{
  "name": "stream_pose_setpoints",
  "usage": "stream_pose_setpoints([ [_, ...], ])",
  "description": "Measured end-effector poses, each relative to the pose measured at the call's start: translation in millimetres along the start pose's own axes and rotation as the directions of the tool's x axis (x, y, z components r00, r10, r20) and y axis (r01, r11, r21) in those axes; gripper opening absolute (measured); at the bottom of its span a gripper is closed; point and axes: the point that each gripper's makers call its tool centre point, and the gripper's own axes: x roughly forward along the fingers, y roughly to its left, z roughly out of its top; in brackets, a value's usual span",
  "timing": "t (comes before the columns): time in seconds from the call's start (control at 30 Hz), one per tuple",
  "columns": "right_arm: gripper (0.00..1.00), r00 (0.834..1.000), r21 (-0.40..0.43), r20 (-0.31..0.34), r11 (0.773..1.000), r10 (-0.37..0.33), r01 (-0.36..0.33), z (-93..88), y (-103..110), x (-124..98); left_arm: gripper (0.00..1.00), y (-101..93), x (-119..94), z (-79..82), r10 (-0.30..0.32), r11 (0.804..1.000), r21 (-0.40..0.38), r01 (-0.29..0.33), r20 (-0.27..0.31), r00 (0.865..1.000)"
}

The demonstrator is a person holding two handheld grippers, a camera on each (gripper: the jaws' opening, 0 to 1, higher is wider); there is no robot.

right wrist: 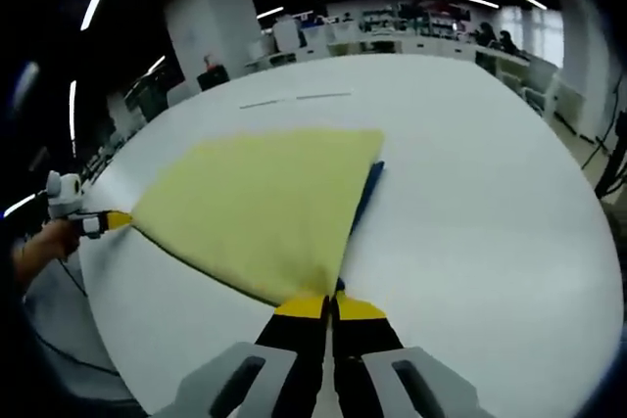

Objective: Fold the garment on the visible template until the final outline fits inside the template.

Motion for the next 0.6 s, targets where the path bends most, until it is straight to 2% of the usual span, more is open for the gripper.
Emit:
stream_pose_setpoints([
  [0.13, 0.0, 1.0, -0.031, -0.013, 1.0, -0.005, 0.004, -1.6, -1.5, -1.0, 0.0, -1.0, -1.1, -2.2, 0.009, 1.0, 0.027, -0.009, -0.012, 1.0],
  [0.4, 0.0, 1.0, -0.077, -0.026, 0.997, -0.008, 0.006, -9.3, -2.7, -7.9, 0.0, -6.5, -5.9, -8.2, 0.008, 1.0, 0.028, -0.007, -0.017, 1.0],
  [0.6, 0.0, 1.0, -0.07, -0.028, 0.998, -0.005, 0.003, -15.5, -4.1, -14.6, 0.0, -12.8, -10.9, -15.0, 0.002, 1.0, 0.019, -0.002, -0.019, 1.0],
])
